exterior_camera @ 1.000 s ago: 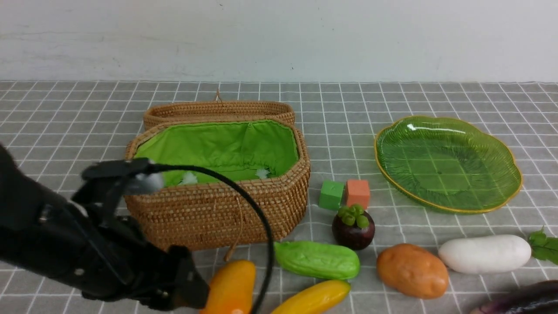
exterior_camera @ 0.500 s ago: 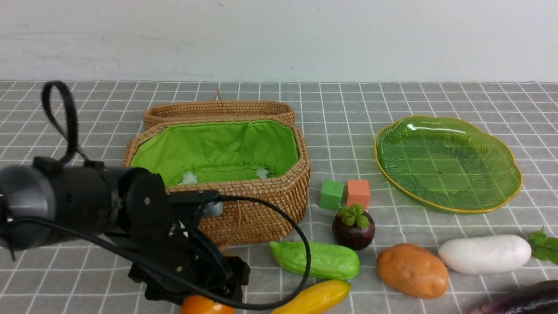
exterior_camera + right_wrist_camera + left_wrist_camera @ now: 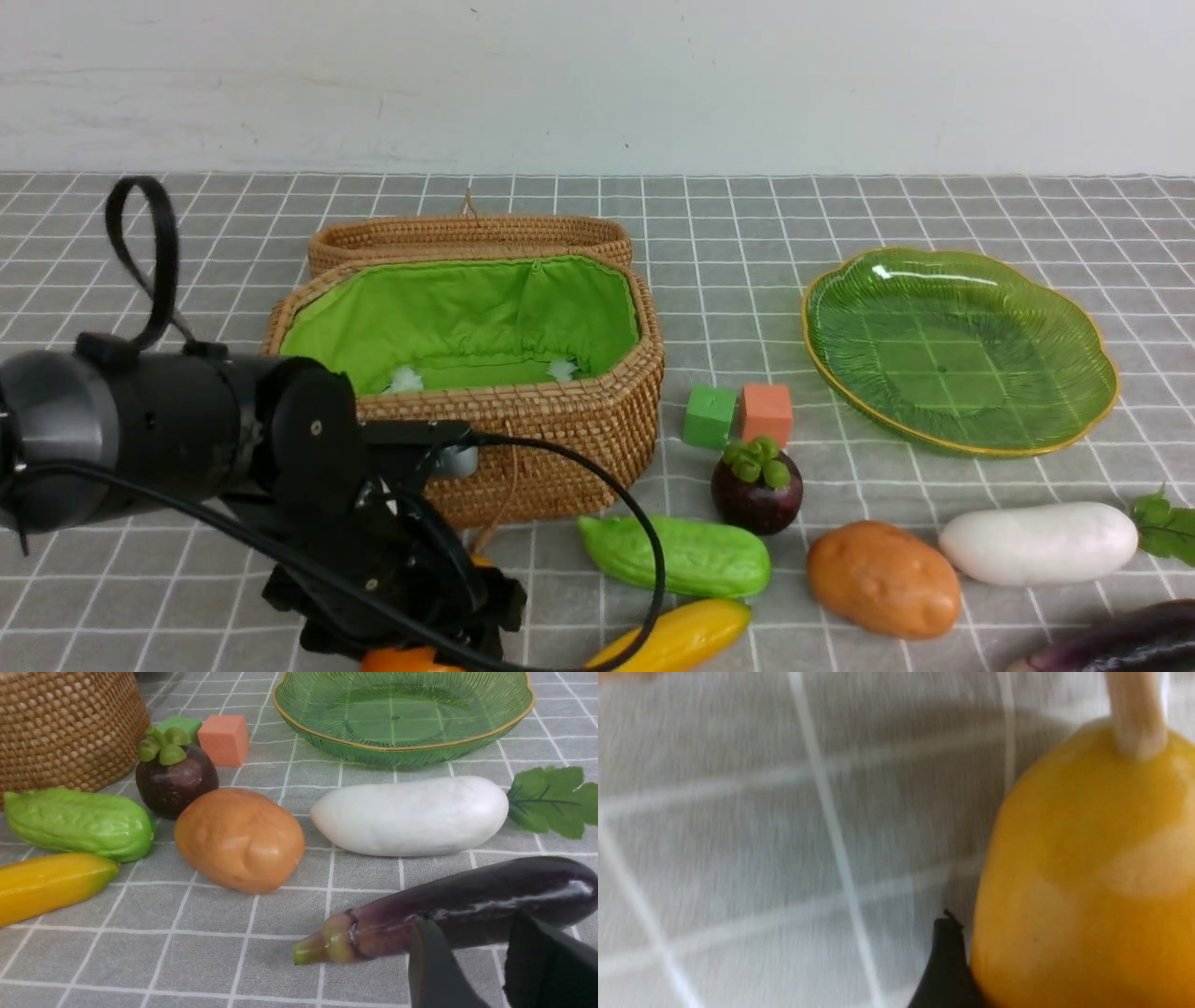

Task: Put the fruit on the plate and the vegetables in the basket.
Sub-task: Grab the mango with your left arm and place it on the right plate

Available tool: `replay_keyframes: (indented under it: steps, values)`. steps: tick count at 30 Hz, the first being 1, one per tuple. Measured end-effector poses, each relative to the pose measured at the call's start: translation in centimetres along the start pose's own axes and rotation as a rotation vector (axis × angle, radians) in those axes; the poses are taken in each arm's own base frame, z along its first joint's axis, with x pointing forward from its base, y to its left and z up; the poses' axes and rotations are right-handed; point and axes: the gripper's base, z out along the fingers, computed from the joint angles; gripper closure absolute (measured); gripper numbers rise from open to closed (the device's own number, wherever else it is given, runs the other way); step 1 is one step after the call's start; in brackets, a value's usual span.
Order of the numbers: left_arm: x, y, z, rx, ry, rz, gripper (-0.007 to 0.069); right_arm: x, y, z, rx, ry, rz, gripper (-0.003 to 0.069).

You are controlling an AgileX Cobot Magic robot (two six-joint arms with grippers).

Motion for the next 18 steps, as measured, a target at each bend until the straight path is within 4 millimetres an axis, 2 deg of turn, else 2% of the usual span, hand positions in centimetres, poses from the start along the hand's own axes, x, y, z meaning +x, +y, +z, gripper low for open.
replay_keyframes:
  steps: [2, 5, 6, 7, 10, 11, 14, 16, 17, 18]
  values:
    - [0.5, -0.2, -1.4, 0.007, 0.004, 0.037, 0.0092, 0.0, 0.0, 0.0, 0.0, 0.0, 0.0, 0.0418]
    - [0.8, -0.7, -4.8, 0.033, -0.061, 0.099, 0.0092, 0.0, 0.0, 0.0, 0.0, 0.0, 0.001, 0.0418]
    - [0.8, -0.8, -5.2, 0.036, -0.073, 0.102, 0.0092, 0.0, 0.0, 0.0, 0.0, 0.0, 0.001, 0.0418]
    - [0.4, -1.3, -7.2, 0.058, -0.143, 0.117, 0.0092, 0.0, 0.0, 0.0, 0.0, 0.0, 0.001, 0.0418]
    - [-1.3, -2.7, -11.1, 0.118, -0.305, 0.133, 0.0092, 0.0, 0.0, 0.0, 0.0, 0.0, 0.001, 0.0418]
    - [-1.4, -2.8, -11.3, 0.125, -0.317, 0.133, 0.0092, 0.0, 0.0, 0.0, 0.0, 0.0, 0.001, 0.0418]
    - [-4.6, -4.6, -15.6, 0.213, -0.573, 0.144, 0.0092, 0.0, 0.0, 0.0, 0.0, 0.0, 0.001, 0.0418]
    - [-5.9, -5.2, -16.8, 0.249, -0.669, 0.137, 0.0092, 0.0, 0.0, 0.0, 0.0, 0.0, 0.001, 0.0418]
    - [-7.4, -5.7, -17.8, 0.281, -0.785, 0.129, 0.0092, 0.0, 0.0, 0.0, 0.0, 0.0, 0.001, 0.0418]
    - [-8.7, -6.0, -18.0, 0.291, -0.859, 0.126, 0.0092, 0.0, 0.0, 0.0, 0.0, 0.0, 0.001, 0.0418]
